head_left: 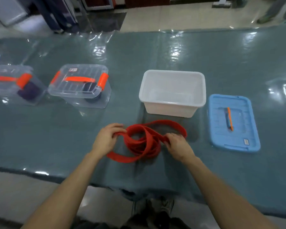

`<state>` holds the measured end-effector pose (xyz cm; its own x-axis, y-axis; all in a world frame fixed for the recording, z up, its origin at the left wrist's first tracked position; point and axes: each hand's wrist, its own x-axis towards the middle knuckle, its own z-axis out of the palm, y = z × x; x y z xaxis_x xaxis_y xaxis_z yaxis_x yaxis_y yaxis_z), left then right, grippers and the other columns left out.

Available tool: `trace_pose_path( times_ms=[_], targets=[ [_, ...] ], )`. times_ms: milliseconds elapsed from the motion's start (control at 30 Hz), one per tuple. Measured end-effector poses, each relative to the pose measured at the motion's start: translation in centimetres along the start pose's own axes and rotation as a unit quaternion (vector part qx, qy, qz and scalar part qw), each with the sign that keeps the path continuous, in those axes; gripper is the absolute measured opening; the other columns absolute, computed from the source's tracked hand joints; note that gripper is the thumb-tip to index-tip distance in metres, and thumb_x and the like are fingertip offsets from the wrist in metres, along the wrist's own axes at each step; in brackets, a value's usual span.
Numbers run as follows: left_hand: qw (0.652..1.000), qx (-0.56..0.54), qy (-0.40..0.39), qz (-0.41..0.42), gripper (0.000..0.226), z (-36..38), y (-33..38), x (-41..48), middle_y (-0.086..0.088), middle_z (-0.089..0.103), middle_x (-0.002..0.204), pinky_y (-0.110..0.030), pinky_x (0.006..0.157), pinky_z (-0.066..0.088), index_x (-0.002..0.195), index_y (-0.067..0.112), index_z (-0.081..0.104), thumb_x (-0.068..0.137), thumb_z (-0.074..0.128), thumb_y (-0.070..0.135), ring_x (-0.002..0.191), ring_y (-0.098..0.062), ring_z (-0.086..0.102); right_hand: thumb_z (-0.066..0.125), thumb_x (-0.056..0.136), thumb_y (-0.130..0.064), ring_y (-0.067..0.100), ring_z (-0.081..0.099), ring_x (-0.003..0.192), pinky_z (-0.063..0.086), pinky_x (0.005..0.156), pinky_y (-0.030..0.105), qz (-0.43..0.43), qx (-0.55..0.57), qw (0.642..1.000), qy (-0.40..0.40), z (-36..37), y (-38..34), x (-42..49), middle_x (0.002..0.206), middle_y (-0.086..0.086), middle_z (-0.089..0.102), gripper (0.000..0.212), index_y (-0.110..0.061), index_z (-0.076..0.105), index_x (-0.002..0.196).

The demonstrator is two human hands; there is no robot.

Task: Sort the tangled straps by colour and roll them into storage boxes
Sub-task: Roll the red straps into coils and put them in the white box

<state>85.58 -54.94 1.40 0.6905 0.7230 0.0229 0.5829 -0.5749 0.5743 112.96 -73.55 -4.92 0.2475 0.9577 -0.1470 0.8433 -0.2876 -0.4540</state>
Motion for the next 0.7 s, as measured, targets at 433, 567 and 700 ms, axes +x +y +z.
trace_pose_path(
  times_ms=[433,567,700],
  targets=[
    [0.995,0.069,-0.069,0.007,0.065,0.5,-2.2,-3.0,-0.006,0.065,0.135,-0.044,0.110,0.051,0.135,0.018,0.067,0.083,0.072,0.057,0.125,-0.028,0.064,0.069,0.084,-0.073,0.032,0.047,0.147,0.025,0.127,0.055,0.053,-0.044,0.996,-0.063,1.3,-6.0,-0.5,0.159,0.008,0.048,0.102,-0.025,0.032,0.166],
    [0.966,0.175,-0.182,0.052,0.050,3.2,-1.5,-3.5,0.001,0.059,0.141,-0.046,0.108,0.049,0.136,0.026,0.067,0.092,0.075,0.048,0.132,-0.025,0.056,0.078,0.071,-0.076,0.031,0.043,0.148,0.030,0.124,0.056,0.079,-0.115,0.980,-0.139,3.5,-7.2,-1.5,0.157,0.007,0.043,0.123,-0.027,0.020,0.168],
    [0.985,0.118,-0.121,0.046,0.022,1.5,-1.8,-2.1,-0.004,0.074,0.128,-0.047,0.100,0.053,0.123,0.019,0.072,0.102,0.069,0.026,0.121,-0.031,0.068,0.066,0.095,-0.038,0.032,0.059,0.133,0.038,0.113,0.044,0.074,-0.095,0.992,-0.044,3.1,-7.5,-1.6,0.138,0.006,0.065,0.058,-0.024,0.050,0.149]
  ],
)
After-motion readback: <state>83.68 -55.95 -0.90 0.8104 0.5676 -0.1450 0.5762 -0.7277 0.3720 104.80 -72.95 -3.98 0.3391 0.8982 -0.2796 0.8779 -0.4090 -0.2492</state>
